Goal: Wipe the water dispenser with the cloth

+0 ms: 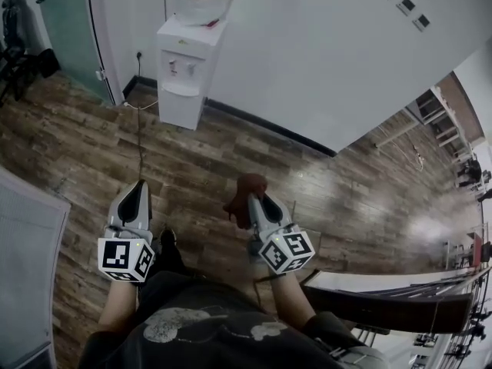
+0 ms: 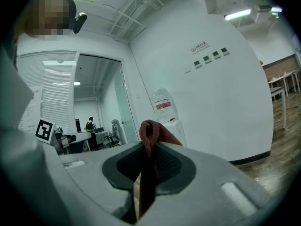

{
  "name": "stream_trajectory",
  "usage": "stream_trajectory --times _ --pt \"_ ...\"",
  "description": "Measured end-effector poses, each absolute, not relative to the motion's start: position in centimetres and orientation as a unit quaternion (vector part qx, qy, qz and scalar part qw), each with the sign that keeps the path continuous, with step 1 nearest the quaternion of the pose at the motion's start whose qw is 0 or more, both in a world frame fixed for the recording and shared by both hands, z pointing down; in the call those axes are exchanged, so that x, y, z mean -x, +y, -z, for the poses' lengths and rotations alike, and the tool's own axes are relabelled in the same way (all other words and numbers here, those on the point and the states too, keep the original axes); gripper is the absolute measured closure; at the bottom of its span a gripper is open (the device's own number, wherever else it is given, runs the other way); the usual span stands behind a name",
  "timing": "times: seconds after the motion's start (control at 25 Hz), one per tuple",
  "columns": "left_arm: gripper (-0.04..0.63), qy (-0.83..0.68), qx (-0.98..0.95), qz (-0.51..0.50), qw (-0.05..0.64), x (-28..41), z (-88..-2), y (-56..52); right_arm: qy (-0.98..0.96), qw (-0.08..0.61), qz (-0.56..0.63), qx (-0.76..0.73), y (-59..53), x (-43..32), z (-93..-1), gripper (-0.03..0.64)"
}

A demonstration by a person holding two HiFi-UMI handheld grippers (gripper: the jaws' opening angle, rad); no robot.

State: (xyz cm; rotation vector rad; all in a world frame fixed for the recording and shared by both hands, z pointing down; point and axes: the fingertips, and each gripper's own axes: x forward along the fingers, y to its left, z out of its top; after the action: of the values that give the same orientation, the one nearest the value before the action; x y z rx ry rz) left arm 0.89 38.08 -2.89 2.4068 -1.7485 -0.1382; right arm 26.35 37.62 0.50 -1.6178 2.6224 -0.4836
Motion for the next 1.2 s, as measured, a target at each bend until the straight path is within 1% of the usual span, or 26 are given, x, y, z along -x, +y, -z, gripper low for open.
stream_trajectory --times 0.4,0.48,0.56,0.68,0.76,0.92,1.2 --pt "0.577 -0.559 -0.823 0.049 0.089 5.4 4.8 23.4 0.812 0.036 0.142 0.565 22.9 -21.7 2.5 0.575" --pt "0.577 -0.550 -0.829 0.047 0.088 6.2 5.0 20.9 0.809 0.033 0.134 0.572 21.1 -20.8 2.8 0.575" --pt "0.577 -0.545 -0.833 0.042 0.087 6.7 4.8 18.6 0.806 0.014 0.121 0.580 19.6 -20.2 2.5 0.575" --pt "0.577 -0.539 -0.837 0.035 0.085 6.6 4.4 15.8 0.803 -0.026 0.101 0.587 17.4 -19.8 1.6 0.575" --pt "0.577 -0.538 -0.838 0.031 0.086 6.4 4.0 13.9 0.804 -0.033 0.094 0.586 15.7 -19.7 1.2 0.575" --pt "0.577 -0.545 -0.834 0.031 0.084 6.1 3.3 9.6 0.815 -0.030 0.094 0.570 10.4 -19.4 -0.2 0.575" --pt "0.577 -0.560 -0.826 0.032 0.050 4.1 4.0 -0.7 0.845 -0.006 0.097 0.526 -3.0 -18.8 -0.8 0.572"
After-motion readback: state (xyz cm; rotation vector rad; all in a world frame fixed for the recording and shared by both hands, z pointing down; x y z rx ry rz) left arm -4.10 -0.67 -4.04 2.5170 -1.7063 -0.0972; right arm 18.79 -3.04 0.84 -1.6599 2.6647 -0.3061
